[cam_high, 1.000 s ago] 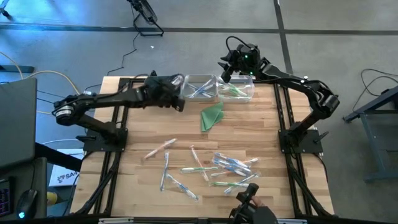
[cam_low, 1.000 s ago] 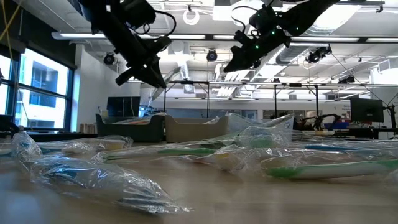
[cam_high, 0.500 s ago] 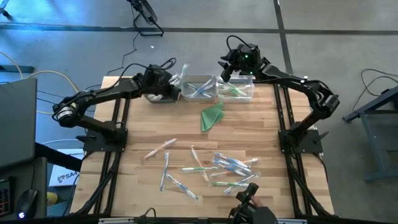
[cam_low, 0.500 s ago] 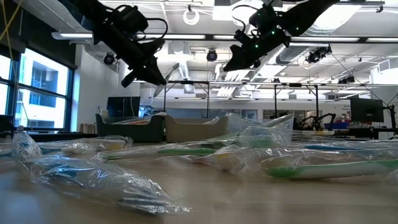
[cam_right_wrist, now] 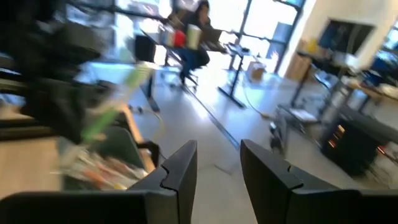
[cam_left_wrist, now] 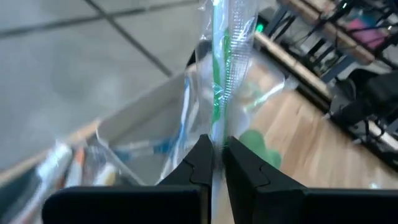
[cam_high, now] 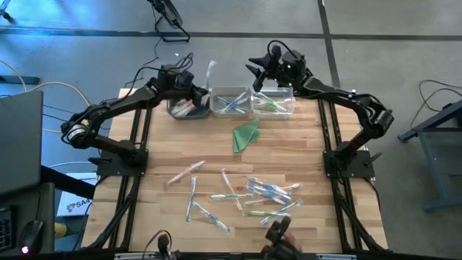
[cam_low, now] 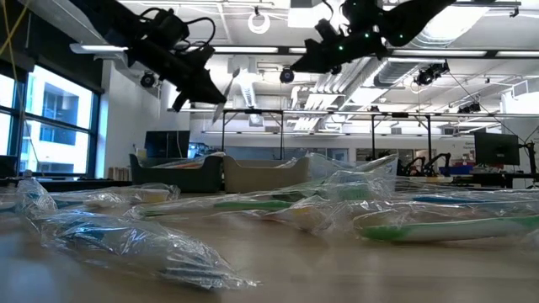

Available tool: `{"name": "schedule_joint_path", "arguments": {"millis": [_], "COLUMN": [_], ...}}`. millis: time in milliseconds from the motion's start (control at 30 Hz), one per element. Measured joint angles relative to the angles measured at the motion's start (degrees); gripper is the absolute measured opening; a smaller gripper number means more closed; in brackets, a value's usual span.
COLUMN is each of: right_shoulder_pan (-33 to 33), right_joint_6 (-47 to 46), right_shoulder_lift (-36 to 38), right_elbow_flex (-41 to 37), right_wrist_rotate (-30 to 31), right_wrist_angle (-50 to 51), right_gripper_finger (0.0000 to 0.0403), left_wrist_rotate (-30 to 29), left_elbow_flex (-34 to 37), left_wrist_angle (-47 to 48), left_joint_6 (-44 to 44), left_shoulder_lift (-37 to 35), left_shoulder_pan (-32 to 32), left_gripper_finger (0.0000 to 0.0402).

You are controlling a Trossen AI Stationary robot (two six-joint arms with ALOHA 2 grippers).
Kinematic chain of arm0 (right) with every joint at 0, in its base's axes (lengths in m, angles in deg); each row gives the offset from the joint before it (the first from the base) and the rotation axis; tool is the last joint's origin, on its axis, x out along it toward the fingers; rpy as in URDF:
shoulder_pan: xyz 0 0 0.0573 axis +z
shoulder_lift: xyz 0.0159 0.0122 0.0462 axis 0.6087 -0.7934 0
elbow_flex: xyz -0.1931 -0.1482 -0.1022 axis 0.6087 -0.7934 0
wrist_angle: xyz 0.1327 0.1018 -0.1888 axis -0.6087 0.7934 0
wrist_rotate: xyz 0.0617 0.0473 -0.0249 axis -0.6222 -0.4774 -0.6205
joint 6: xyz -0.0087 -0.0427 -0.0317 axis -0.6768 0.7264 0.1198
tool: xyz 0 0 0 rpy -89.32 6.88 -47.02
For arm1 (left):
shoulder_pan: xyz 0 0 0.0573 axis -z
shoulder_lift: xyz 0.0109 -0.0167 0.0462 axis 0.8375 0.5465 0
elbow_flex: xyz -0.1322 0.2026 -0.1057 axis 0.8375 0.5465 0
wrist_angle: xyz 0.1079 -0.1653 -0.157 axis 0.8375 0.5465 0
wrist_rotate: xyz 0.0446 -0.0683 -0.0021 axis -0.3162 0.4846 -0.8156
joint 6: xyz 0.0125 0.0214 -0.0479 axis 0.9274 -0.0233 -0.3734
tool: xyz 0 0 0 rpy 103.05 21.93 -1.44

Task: Pick & Place Toothbrushes
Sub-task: Put the green toothbrush into the transparent bin

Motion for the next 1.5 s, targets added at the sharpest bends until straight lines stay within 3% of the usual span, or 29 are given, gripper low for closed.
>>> {"name": "schedule_joint_path", "arguments": {"millis": [167,533,700,1033,1233,1500], "right_shoulder_pan": [1.9,5.5,5.8,6.9,8.1,8.9], "right_joint_6": [0.0,0.0,-4.2,-15.3,-19.0,-19.6], "right_shoulder_lift": [0.0,0.0,-0.2,-8.8,-13.9,-18.7], "right_elbow_flex": [0.0,0.0,0.0,0.1,3.8,11.2], "right_wrist_rotate": [-4.0,-3.9,-4.1,-8.6,-13.2,-14.5], "right_wrist_angle": [-3.9,-8.5,-8.6,-21.4,-22.1,-20.8], "right_gripper_finger": [0.0116,0.0116,0.0116,0.0116,0.0116,0.0116], "left_wrist_rotate": [0.7,0.8,3.0,4.6,10.0,10.4], "left_elbow_flex": [0.0,0.0,0.0,0.0,0.0,0.0], "left_wrist_angle": [-4.4,-5.6,-7.9,-11.9,-13.4,-13.5], "left_joint_6": [1.1,8.1,8.3,9.5,10.8,10.4], "left_shoulder_lift": [0.0,0.0,0.0,0.0,0.0,0.0], "left_shoulder_pan": [-1.7,-1.8,-1.8,-1.8,-1.8,-1.8], "left_gripper_finger": [0.0015,0.0015,0.0015,0.0015,0.0015,0.0015]}}
